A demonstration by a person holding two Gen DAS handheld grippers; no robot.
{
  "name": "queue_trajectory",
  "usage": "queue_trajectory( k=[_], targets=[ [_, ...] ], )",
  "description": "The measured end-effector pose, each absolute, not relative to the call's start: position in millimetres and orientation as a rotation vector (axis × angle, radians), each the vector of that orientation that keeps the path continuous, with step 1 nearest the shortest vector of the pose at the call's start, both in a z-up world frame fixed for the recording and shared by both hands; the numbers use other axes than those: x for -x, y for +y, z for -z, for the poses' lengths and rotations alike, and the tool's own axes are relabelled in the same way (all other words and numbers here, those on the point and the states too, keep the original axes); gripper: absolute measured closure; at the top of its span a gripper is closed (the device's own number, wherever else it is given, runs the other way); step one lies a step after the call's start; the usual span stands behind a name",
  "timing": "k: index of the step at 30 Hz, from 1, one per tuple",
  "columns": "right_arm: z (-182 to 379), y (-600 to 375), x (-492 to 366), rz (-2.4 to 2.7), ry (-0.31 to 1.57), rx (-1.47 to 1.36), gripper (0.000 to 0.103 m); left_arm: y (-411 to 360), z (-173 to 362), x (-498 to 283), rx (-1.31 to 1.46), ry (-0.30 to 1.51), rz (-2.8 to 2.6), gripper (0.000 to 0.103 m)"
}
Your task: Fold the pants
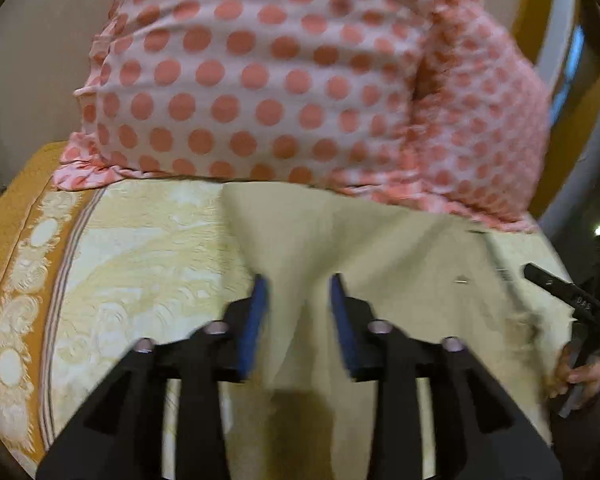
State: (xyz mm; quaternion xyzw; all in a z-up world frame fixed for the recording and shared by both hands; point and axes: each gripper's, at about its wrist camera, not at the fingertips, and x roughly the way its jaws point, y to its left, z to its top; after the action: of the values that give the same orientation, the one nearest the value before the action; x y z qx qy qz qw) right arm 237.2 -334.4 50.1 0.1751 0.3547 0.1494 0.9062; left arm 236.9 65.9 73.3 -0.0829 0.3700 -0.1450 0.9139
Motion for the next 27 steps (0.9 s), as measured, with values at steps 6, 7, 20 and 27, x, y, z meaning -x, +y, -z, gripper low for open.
queue_trajectory(
  k=[6, 7, 20, 27],
  targets=[
    [-38, -295, -246, -0.395, 0.892, -0.323, 0.021, 25, -48, -245, 0.205, 0.919, 0.444, 0.051],
    [-28, -291, -253, -0.375, 0.942, -0.314, 0.018, 19, -35, -254, 0.195, 0.972, 0.414, 0.055],
    [-32, -251, -115, -0.206, 0.844, -0.163, 0.001, 52, -38, -93, 0.073, 0.824, 0.186, 0.006],
    [-19, -214, -100, -0.074, 0.849, -0.017, 0.001, 49, -17, -70, 0.108, 0.831, 0.133, 0.002]
  ],
)
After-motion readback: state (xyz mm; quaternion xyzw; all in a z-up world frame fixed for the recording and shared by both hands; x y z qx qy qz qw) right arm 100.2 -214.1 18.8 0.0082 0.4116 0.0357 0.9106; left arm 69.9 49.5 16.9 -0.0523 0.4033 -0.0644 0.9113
